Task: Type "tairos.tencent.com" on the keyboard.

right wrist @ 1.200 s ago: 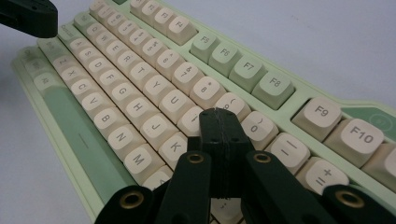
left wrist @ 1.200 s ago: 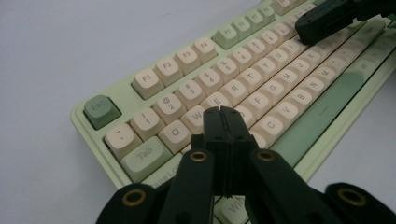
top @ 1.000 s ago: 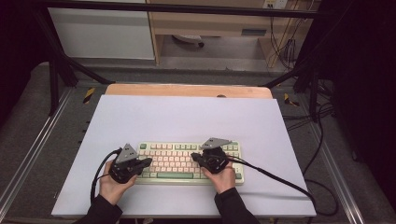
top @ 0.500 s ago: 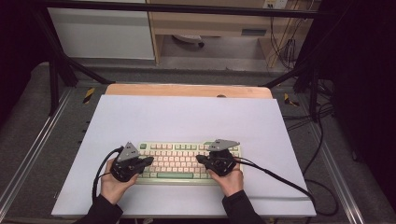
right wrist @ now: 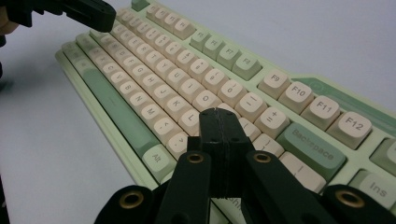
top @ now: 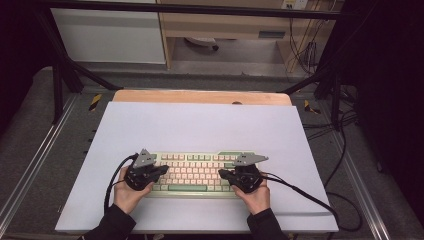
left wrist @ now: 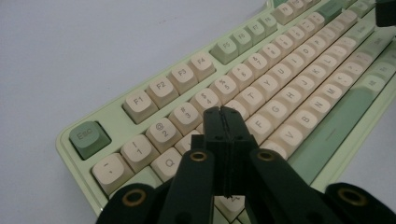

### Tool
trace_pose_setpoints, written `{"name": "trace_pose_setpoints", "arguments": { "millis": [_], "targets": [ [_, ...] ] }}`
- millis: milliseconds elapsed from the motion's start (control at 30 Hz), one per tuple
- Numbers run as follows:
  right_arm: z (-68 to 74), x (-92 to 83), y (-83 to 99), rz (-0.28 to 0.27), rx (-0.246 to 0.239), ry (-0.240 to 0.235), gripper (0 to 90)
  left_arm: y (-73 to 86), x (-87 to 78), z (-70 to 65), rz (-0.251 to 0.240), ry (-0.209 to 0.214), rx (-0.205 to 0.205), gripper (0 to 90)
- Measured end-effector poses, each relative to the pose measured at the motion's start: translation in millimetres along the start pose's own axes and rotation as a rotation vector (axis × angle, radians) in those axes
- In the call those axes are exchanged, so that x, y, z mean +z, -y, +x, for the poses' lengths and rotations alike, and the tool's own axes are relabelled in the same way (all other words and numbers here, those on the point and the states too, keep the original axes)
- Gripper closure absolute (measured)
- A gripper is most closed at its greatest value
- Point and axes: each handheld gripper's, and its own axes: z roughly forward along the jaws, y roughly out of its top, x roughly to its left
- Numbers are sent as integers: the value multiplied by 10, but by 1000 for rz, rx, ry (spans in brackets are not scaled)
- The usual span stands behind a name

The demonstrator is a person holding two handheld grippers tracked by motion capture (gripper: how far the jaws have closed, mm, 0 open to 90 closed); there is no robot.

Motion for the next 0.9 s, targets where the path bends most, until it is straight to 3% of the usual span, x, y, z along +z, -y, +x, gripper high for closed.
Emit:
{"name": "trace_pose_setpoints", "arguments": {
  "millis": [900],
  "targets": [
    [-14, -44, 60, 2, 2, 4, 900, 77, 107, -35, 34, 4, 9, 900]
  ]
}}
